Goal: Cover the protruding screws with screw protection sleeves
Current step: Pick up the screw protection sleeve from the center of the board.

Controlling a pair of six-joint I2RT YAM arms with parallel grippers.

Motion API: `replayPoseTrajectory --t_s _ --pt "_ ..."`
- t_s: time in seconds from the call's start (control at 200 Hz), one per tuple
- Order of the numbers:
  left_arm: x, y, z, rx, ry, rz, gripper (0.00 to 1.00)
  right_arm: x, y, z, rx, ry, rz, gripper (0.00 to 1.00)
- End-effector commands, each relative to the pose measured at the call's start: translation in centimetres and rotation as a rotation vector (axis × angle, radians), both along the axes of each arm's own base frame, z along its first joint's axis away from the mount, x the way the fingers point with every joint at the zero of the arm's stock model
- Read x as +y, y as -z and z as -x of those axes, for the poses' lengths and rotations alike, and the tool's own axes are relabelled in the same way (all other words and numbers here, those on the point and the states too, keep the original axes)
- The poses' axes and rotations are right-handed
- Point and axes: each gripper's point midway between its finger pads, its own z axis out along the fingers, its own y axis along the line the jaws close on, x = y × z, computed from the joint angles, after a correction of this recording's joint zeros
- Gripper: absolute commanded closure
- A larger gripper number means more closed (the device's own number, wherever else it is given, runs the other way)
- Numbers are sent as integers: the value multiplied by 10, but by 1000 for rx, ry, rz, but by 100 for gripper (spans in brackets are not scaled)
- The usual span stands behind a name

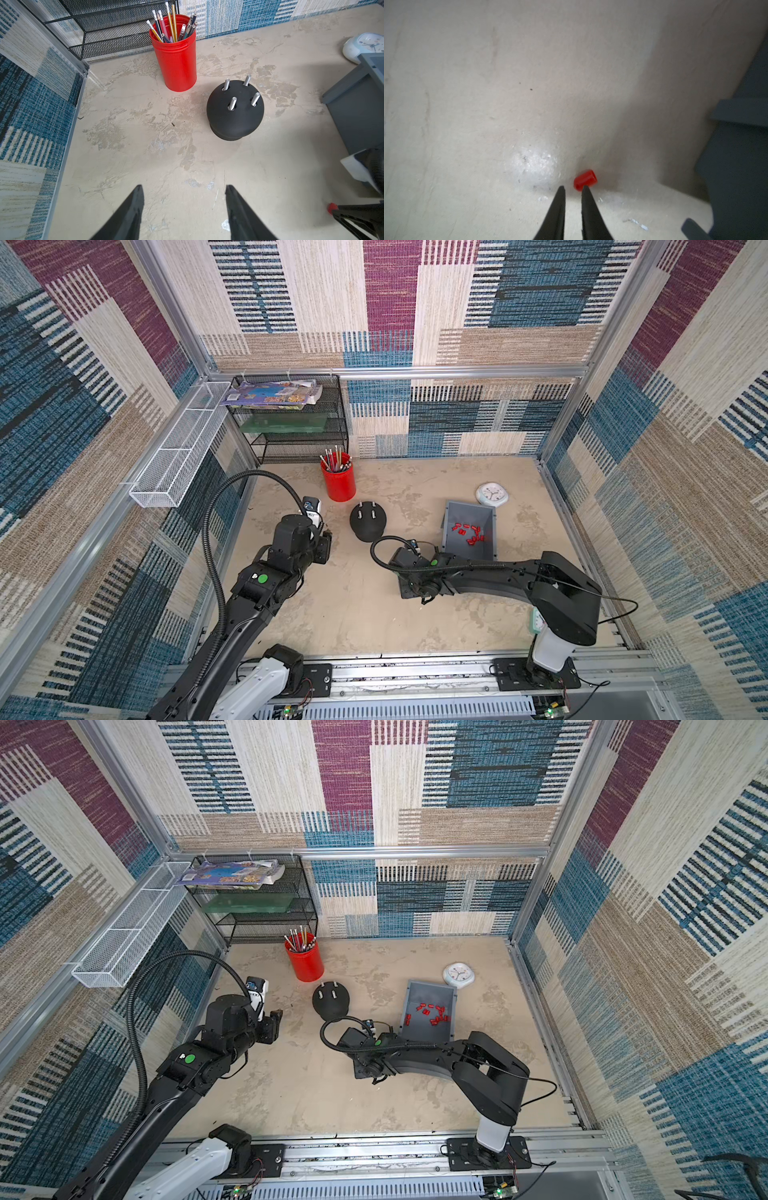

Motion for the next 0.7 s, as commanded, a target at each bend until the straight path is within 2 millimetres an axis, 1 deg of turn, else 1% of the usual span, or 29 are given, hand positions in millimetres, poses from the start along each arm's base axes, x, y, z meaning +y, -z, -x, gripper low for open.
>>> replayPoseTrajectory --t_s 0.0,0.085,0.255,0.391,0.691 --pt "-4 -9 -6 -38 21 2 38 -2 0 -4 -15 48 14 80" --pt "-3 -9 -6 -36 22 2 38 -3 0 -5 -21 54 26 78" --pt "-3 -8 -5 -31 29 1 38 -6 7 -8 -16 65 50 76" --pt "-6 -5 -5 -22 41 7 38 -8 6 -11 -27 80 66 75" --pt "-10 -1 -6 -1 59 13 37 -13 5 -12 -39 90 84 76"
